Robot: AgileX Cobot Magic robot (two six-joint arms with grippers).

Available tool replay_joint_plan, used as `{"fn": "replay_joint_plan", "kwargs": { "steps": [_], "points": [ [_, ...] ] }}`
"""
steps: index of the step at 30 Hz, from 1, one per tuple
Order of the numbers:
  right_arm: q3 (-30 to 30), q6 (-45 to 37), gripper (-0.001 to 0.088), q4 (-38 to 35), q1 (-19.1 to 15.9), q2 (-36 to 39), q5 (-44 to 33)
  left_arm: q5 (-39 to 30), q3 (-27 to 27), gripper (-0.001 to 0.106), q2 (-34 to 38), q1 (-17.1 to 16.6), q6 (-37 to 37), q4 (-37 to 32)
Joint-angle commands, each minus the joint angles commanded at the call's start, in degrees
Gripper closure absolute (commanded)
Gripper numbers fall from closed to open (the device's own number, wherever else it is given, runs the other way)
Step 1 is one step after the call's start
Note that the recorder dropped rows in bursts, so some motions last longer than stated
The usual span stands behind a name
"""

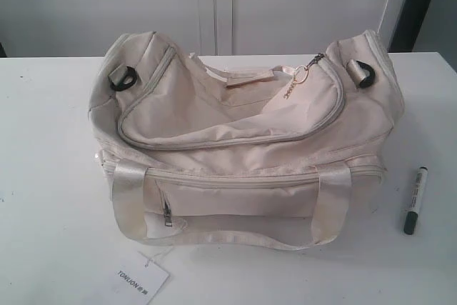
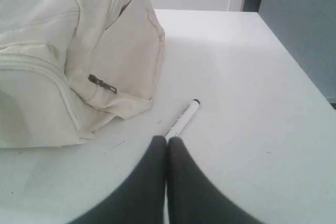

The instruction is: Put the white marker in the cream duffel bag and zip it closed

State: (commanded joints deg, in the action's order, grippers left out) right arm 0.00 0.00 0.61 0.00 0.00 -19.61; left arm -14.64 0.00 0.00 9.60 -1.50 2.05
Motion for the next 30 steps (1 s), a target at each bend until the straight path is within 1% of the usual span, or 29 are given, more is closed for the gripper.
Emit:
{"fn": "replay_joint_plan", "kwargs": {
  "steps": [23, 30],
  "points": [
    [0.0, 0.0, 0.0868, 0.0, 0.0, 0.0, -0.1, 0.0, 0.0, 0.105, 0.0, 0.0, 0.0, 0.0],
    [-2.6, 0.0, 0.0868, 0.0, 0.0, 0.0, -0.2, 0.0, 0.0, 0.105, 0.0, 0.0, 0.0, 0.0]
  ]
}}
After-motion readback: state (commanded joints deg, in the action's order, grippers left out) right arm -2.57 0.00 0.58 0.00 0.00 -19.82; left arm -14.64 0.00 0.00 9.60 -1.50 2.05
